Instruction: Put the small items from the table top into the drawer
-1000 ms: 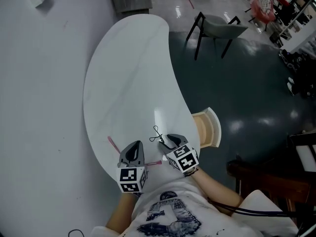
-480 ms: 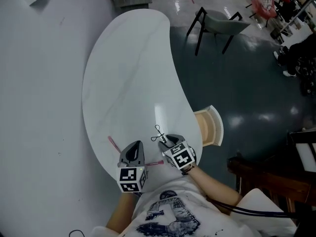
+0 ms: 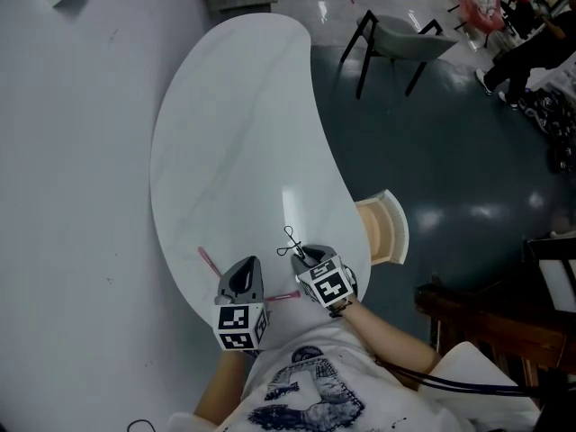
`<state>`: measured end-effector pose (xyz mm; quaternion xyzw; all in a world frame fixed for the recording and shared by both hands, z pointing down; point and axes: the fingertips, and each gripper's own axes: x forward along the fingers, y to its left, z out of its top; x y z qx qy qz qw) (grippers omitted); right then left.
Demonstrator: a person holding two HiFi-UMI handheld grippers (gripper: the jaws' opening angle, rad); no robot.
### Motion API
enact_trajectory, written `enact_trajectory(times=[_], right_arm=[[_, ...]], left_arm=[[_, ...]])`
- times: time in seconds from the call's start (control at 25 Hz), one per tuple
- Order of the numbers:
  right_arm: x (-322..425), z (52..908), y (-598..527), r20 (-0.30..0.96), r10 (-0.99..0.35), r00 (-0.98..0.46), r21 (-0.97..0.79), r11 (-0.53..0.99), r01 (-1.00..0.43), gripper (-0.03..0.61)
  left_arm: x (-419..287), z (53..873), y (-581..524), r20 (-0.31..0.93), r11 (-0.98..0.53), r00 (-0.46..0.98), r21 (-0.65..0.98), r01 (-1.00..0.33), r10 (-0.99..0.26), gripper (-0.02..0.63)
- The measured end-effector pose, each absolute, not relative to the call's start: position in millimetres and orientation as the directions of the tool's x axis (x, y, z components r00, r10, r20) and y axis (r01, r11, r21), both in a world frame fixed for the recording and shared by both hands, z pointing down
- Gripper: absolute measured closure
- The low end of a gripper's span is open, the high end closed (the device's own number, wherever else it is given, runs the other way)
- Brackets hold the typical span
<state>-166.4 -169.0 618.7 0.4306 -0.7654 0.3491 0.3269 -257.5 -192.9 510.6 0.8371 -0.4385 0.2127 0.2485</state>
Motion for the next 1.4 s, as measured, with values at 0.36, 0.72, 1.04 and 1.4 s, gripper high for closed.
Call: enact_trajectory(times=[0.36,0.72,1.04,1.4], right_arm=[[-166,618,-163,0.809,-0.432,-0.400,-0.245,0.370,-0.896,0.532],[-152,604,-150,0.791,-0.479,-0.382,-0.226,0.352,-0.908,0.538],[-130,578,-128,0.754,-0.533,-0.383,-0.228,0.335,-0.914,0.540],[-78,561,-103,0.705,-0.594,-0.386,-0.238,0.314,-0.919,0.539]], left_arm=[[-263,505,-188,0.570,-0.492,0.519,0.219,-0.843,-0.637,0.594],[-252,495,-178,0.548,-0.518,0.538,0.209,-0.830,-0.641,0.594],[-225,487,-161,0.531,-0.548,0.564,0.207,-0.810,-0.632,0.594],[-173,483,-136,0.527,-0.573,0.569,0.179,-0.800,-0.631,0.594]])
